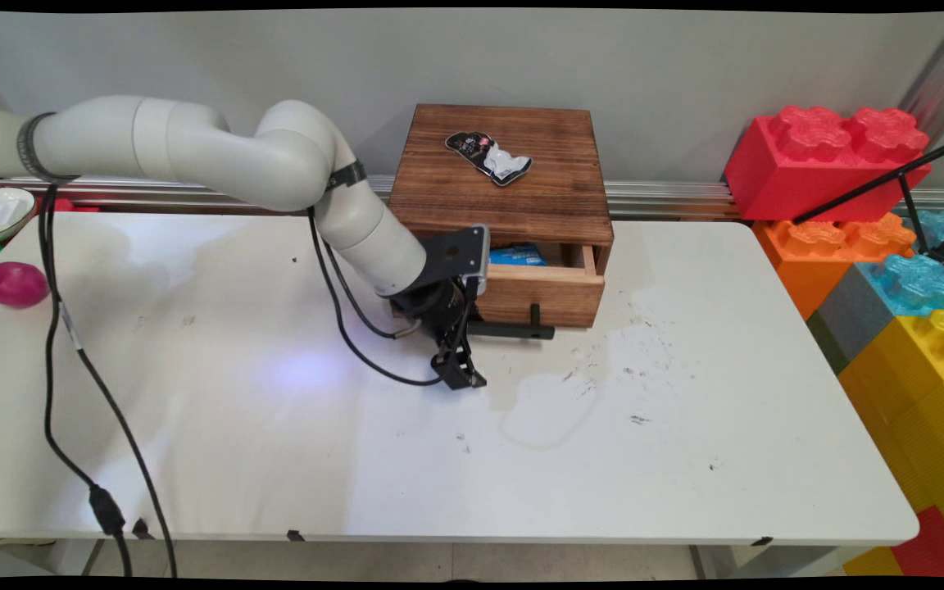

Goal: Open the drawer

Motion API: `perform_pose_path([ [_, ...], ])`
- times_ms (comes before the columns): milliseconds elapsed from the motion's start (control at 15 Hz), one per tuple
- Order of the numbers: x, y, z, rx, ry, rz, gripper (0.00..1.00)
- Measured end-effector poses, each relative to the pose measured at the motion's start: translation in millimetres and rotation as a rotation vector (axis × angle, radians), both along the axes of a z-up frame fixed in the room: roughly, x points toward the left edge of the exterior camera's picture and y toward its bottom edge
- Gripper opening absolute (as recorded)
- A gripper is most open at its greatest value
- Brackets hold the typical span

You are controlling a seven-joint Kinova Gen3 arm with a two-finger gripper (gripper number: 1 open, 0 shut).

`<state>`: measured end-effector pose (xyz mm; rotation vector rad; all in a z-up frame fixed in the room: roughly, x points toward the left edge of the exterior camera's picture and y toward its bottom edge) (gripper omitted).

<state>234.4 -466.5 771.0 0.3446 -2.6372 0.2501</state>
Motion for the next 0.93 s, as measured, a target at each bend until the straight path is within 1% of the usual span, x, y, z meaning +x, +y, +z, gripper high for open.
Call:
perform_pose_path([
  [467, -10, 32, 5, 0.032, 0.024, -0.006, 1.00],
  [933, -18, 57, 9, 0.057, 0.044, -0.019, 1.00],
])
